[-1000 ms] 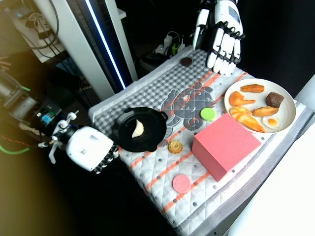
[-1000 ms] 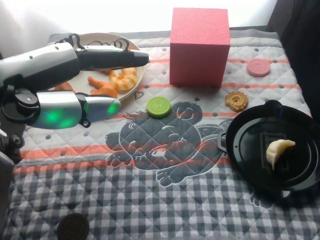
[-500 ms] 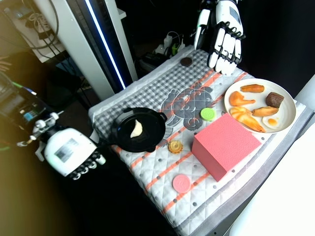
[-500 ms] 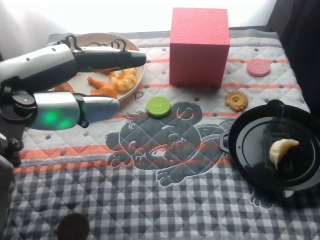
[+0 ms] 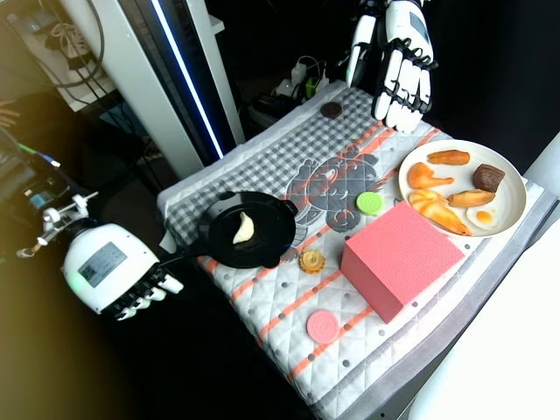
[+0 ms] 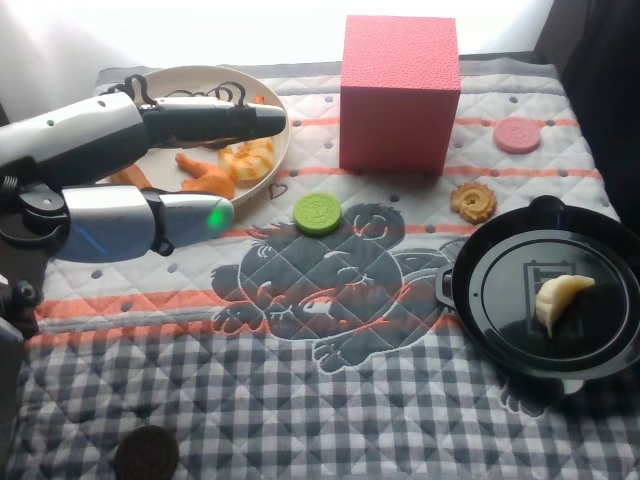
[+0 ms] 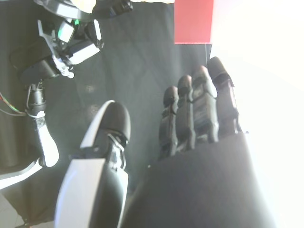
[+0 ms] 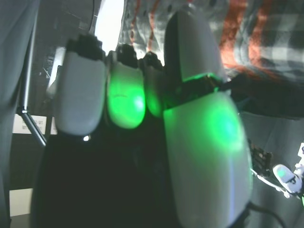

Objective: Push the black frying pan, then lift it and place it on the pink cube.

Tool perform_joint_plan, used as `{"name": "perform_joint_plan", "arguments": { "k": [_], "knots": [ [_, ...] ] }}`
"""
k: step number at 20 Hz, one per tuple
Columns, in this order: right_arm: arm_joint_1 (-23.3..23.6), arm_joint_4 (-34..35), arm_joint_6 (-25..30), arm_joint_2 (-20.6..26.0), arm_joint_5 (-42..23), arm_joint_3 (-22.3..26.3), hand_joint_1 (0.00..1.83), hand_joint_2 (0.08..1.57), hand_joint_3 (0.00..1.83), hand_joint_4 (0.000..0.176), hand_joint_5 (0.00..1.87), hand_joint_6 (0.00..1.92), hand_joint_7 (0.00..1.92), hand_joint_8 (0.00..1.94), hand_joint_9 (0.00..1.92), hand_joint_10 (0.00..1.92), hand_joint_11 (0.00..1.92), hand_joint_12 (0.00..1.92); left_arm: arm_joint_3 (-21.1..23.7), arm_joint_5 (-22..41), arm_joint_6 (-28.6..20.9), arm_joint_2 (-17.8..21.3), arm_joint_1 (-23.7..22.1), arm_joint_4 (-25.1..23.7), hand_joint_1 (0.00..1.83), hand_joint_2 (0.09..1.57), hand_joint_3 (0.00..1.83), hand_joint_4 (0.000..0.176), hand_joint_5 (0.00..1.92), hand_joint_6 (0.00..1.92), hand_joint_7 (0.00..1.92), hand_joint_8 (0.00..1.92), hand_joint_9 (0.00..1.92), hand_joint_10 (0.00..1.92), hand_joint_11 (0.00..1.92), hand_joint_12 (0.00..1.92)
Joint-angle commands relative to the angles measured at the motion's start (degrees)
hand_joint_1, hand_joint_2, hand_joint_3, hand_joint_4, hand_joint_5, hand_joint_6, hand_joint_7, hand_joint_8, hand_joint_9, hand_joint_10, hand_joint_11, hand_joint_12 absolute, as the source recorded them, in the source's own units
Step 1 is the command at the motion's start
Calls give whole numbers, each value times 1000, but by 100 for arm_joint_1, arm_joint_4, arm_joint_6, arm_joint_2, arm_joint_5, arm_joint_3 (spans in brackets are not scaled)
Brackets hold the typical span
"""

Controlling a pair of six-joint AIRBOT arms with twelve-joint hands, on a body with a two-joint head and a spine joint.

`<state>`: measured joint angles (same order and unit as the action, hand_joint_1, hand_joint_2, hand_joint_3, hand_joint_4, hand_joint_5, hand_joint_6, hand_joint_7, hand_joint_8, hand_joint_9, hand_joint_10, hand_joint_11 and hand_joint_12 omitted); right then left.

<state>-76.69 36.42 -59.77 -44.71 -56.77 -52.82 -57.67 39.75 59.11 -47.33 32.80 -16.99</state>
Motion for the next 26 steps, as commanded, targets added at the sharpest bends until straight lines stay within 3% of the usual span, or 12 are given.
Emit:
{"name": "perform_joint_plan", "arguments": {
  "k": [1, 4, 5, 6, 7, 8, 9, 13, 14, 15, 16, 26],
  "knots": [
    [12, -15, 21, 25, -652, -12, 1560, 1223, 0, 0, 1317, 1921, 1480, 1941, 1571, 1921, 1596, 1921, 32, 682, -14, 54, -45, 173, 650, 1380, 0, 0, 293, 2, 242, 0, 227, 1, 0, 613],
    [10, -53, 21, -69, -546, -77, 1567, 1207, 0, 0, 1318, 1921, 1501, 1941, 1599, 1921, 1662, 1921, 34, 707, 6, 49, -43, 202, 660, 1379, 0, 0, 285, 5, 221, 4, 216, 7, 0, 551],
    [13, -53, 21, -106, -450, -113, 1571, 1182, 0, 18, 1275, 1921, 1452, 1941, 1548, 1921, 1603, 1921, 38, 712, 12, 49, -43, 207, 647, 1386, 3, 0, 281, 4, 231, 6, 218, 8, 0, 532],
    [17, -53, 21, -123, -406, -132, 1571, 1182, 0, 18, 1275, 1921, 1452, 1941, 1548, 1921, 1603, 1921, 38, 713, 13, 47, -44, 211, 647, 1386, 3, 0, 281, 4, 231, 6, 218, 8, 0, 532],
    [18, -51, 21, -147, -354, -156, 1595, 1172, 0, 96, 1269, 1921, 1441, 1941, 1532, 1921, 1581, 1921, 38, 725, 14, 47, -40, 226, 650, 1381, 0, 0, 291, 7, 236, 4, 223, 8, 0, 555],
    [32, -49, 21, -175, -278, -184, 1591, 1178, 0, 160, 1264, 1921, 1441, 1941, 1536, 1921, 1589, 1921, 39, 742, 18, 47, -30, 242, 637, 1385, 1, 0, 297, 7, 237, 3, 226, 7, 0, 571],
    [58, -49, 13, -217, -185, -222, 1584, 1177, 0, 173, 1236, 1921, 1423, 1941, 1521, 1921, 1585, 1921, 40, 750, 18, 47, -24, 254, 607, 1394, 5, 0, 290, 4, 228, 1, 222, 4, 0, 556],
    [259, -48, -84, -408, 139, -388, 1515, 1176, 0, 176, 1151, 1921, 1331, 1941, 1433, 1921, 1511, 1921, 40, 826, 27, 49, 57, 336, 563, 1416, 5, 0, 301, 3, 242, 2, 231, 3, 0, 576],
    [330, -48, -134, -463, 224, -430, 1475, 1177, 0, 174, 1098, 1921, 1257, 1941, 1362, 1921, 1444, 1921, 40, 848, 31, 50, 73, 360, 618, 1397, 0, 0, 306, 4, 254, 3, 184, 16, 0, 361],
    [344, -48, -141, -478, 230, -438, 1475, 1177, 0, 174, 1098, 1921, 1257, 1941, 1362, 1921, 1444, 1921, 40, 851, 32, 50, 76, 364, 618, 1397, 0, 0, 306, 4, 254, 3, 184, 16, 0, 361],
    [382, -49, -163, -512, 249, -455, 1398, 1177, 0, 0, 996, 1921, 1162, 1941, 1275, 1921, 1356, 1921, 41, 853, 32, 51, 76, 372, 555, 1412, 0, 0, 313, 5, 276, 4, 226, 25, 0, 688],
    [711, -52, -298, -813, 445, -623, 1330, 1192, 2, 0, 903, 1921, 1106, 1941, 1220, 1921, 1310, 1921, 42, 953, 42, 50, 173, 488, 593, 1395, 0, 0, 326, 8, 323, 6, 274, 18, 0, 788]
  ]
}}
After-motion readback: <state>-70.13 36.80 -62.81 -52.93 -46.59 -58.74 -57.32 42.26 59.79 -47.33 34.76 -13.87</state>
